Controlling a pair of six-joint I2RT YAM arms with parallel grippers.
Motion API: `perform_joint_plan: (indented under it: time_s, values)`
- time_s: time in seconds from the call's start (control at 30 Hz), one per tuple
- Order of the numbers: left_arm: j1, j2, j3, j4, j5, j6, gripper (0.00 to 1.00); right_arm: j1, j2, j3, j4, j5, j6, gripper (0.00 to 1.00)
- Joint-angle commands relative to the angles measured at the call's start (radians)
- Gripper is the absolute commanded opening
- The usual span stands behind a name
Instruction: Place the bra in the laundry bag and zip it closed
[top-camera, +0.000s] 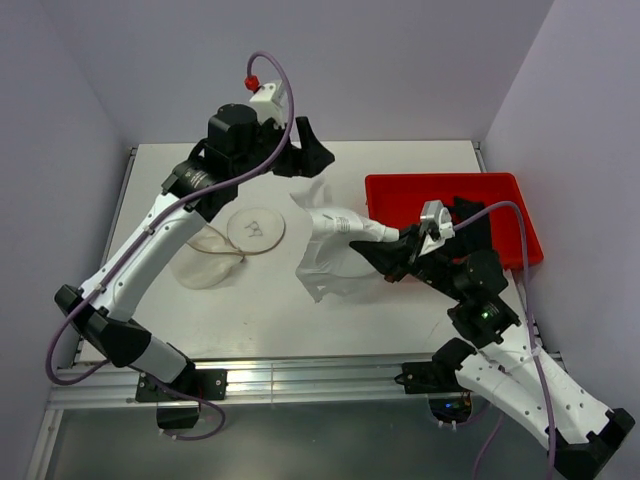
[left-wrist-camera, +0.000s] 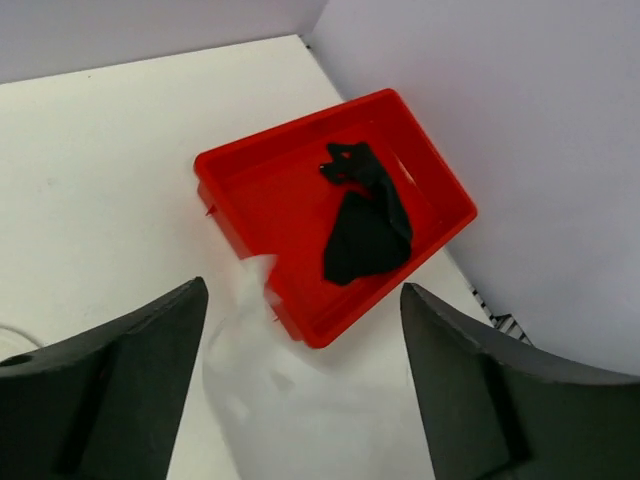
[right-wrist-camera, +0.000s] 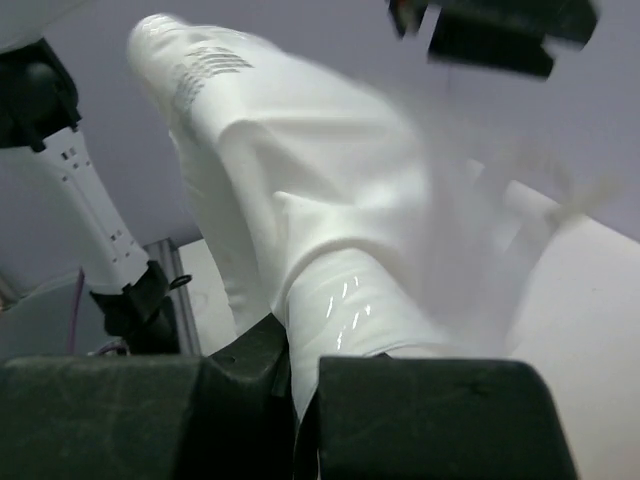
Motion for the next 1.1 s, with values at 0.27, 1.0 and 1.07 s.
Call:
perform_joint_plan:
  time_s: [0.27, 1.0, 1.07]
  values:
    - [0.004, -0.371, -0.383, 0.290, 0.131, -0.043, 0.95, 0.007, 0.072, 0.128, -0.061, 0.092, -0.092, 0.00]
    - [-0.072, -0.494, -0.687, 0.464, 0.355, -0.074, 0.90, 0.056, 0.149, 0.153, -0.075, 0.071, -0.043, 0.00]
    - [-0.080, -0.487, -0.689, 0.476, 0.372, -0.077, 0.80, 0.067, 0.157, 0.153, -0.078, 0.100, -0.046, 0.00]
